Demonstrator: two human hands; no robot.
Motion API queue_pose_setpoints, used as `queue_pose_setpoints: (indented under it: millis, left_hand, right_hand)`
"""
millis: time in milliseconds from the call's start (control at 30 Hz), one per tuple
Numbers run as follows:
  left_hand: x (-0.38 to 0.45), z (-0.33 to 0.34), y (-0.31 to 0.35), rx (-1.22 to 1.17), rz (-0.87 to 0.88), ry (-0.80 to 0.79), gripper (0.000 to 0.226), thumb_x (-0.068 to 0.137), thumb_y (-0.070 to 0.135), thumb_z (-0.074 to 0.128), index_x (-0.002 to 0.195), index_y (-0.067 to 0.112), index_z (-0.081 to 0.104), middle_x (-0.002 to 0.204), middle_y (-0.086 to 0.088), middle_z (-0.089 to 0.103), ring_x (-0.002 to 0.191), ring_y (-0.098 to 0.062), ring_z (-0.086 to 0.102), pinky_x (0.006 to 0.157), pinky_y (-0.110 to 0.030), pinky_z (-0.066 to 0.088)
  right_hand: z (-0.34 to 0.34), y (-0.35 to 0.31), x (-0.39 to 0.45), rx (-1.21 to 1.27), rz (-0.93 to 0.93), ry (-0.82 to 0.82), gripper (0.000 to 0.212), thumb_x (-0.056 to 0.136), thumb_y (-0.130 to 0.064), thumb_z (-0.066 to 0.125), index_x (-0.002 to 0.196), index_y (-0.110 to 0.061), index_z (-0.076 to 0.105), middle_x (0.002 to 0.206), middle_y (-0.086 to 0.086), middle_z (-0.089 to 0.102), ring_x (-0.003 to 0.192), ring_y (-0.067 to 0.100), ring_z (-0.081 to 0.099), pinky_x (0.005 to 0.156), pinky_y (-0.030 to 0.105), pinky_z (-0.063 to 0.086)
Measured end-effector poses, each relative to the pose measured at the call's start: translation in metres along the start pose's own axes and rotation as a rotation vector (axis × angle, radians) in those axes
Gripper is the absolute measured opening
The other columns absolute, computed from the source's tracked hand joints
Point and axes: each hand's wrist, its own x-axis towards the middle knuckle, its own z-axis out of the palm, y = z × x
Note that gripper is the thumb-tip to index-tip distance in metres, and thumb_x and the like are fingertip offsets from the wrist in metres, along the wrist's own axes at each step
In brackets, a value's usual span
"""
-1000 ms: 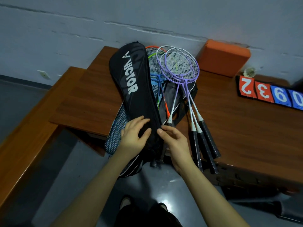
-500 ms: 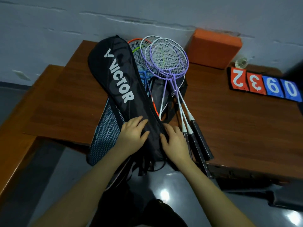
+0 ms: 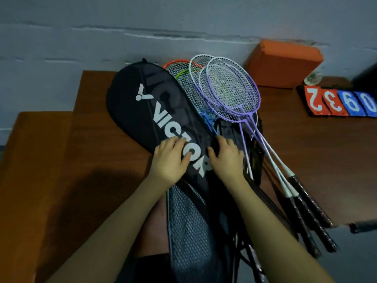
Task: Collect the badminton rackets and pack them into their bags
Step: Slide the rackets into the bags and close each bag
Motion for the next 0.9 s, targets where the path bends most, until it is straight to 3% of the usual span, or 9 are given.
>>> queue_pose_setpoints:
  millis: [200,333,433,533,700,900]
  left_hand:
    - [0.024,-0.016,-0.03,-0.141,0.021,-0.037,0.045,0.095,0.034,0.043,0.137,0.02,0.039,0.138,-0.002,0.04,0.128,-0.021,0.033,0.105,-0.035,0.023]
    - [0.041,-0.027,-0.031,-0.257,0.014,-0.029,0.046,0.095,0.034,0.044,0.139,0.019,0.038,0.138,0.0,0.041,0.13,-0.018,0.033,0.107,-0.035,0.024]
    - [0.051,-0.037,-0.025,-0.357,-0.019,-0.014,0.051,0.094,0.037,0.046,0.14,0.017,0.034,0.139,-0.004,0.039,0.128,-0.02,0.037,0.108,-0.036,0.03]
    - [0.052,-0.051,-0.015,-0.506,-0.133,0.068,0.059,0.091,0.041,0.052,0.14,0.014,0.034,0.137,-0.007,0.038,0.105,-0.01,0.05,0.092,-0.022,0.037]
    - [0.046,-0.066,-0.012,-0.644,-0.368,0.245,0.08,0.076,0.051,0.067,0.138,0.014,0.034,0.117,-0.002,0.05,0.095,-0.014,0.055,0.082,-0.026,0.045]
    - [0.028,-0.069,-0.006,-0.747,-0.502,0.285,0.06,0.08,0.018,0.069,0.133,0.009,0.043,0.112,-0.006,0.059,0.094,-0.017,0.058,0.088,-0.032,0.049]
  right_hand:
    - [-0.004,-0.032,0.032,0.021,0.034,0.047,0.04,0.091,-0.029,0.055,0.127,-0.013,0.051,0.118,0.01,0.054,0.11,0.029,0.05,0.097,0.039,0.023]
    - [-0.01,-0.04,0.036,0.097,-0.079,0.122,0.027,0.088,-0.015,0.06,0.115,-0.013,0.062,0.104,0.006,0.062,0.094,0.025,0.057,0.076,0.028,0.016]
    - [-0.011,-0.042,0.023,0.122,-0.264,0.249,0.023,0.08,-0.012,0.066,0.103,-0.013,0.069,0.086,0.0,0.064,0.074,0.015,0.055,0.067,0.028,0.013]
    - [-0.017,-0.049,0.002,0.115,-0.405,0.354,0.023,0.076,-0.014,0.065,0.098,-0.014,0.072,0.08,-0.004,0.065,0.068,0.007,0.044,0.065,0.027,0.013]
    - [-0.018,-0.053,-0.033,0.077,-0.559,0.47,0.022,0.075,-0.009,0.067,0.097,-0.012,0.072,0.077,-0.002,0.064,0.064,0.02,0.057,0.067,0.028,0.019]
    - [-0.016,-0.051,-0.051,0.134,-0.618,0.397,0.023,0.073,-0.01,0.068,0.096,-0.012,0.072,0.081,-0.001,0.066,0.067,0.02,0.058,0.066,0.03,0.025]
